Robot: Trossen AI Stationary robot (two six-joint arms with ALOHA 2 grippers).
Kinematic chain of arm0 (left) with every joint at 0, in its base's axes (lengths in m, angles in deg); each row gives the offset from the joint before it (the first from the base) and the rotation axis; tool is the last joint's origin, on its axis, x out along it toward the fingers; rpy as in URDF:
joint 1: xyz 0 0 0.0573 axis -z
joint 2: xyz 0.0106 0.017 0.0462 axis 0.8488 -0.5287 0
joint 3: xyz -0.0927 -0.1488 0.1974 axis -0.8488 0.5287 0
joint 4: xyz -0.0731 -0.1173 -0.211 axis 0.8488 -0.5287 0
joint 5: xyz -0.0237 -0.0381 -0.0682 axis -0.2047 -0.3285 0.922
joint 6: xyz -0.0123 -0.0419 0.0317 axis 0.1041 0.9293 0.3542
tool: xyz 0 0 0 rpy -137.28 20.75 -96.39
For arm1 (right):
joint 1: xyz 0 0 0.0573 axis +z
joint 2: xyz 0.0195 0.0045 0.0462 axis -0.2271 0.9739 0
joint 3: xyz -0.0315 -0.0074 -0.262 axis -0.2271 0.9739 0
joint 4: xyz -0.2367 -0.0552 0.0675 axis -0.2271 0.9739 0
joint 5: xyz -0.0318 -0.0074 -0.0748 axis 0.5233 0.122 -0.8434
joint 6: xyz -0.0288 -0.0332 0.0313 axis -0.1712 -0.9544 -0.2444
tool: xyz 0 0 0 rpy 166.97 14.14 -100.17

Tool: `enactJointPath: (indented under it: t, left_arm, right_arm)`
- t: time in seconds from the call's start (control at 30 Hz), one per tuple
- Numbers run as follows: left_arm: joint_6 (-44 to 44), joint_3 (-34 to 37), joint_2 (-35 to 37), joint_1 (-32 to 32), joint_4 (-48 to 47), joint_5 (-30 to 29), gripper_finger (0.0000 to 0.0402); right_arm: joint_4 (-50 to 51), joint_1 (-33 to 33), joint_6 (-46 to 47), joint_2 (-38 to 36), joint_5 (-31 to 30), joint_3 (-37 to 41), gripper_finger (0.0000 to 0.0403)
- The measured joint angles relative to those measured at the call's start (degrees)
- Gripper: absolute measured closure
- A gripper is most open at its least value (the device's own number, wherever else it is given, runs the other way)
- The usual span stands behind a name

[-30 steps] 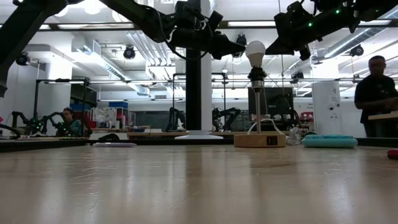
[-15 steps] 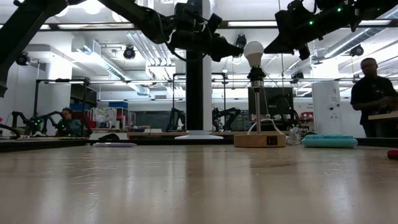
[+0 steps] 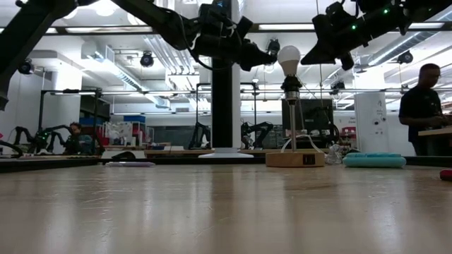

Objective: Screw lightbulb
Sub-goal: Insert the lightbulb into the lamp

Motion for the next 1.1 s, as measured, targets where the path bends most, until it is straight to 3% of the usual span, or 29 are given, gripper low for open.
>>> enactJointPath:
  t: [0.2, 0.43, 1.1]
  left_arm:
    - [0.22, 0.02, 2.65, -0.31, -2.78, -1.40, 0.0401]
    - [-0.21, -0.01, 3.36, -0.19, -9.92, 8.20, 0.0401]
    - [-2.89, -0.07, 1.08, 0.63, -4.75, 7.42, 0.0401]
  right_arm:
    - [1.11, -0.04, -0.70, -0.95, -2.85, -0.22, 0.0401]
    - [-1.66, -0.07, -3.30, -0.25, -3.10, -0.22, 0.0401]
    - [-4.03, 0.02, -6.09, 0.03, 0.81, -0.22, 0.0401]
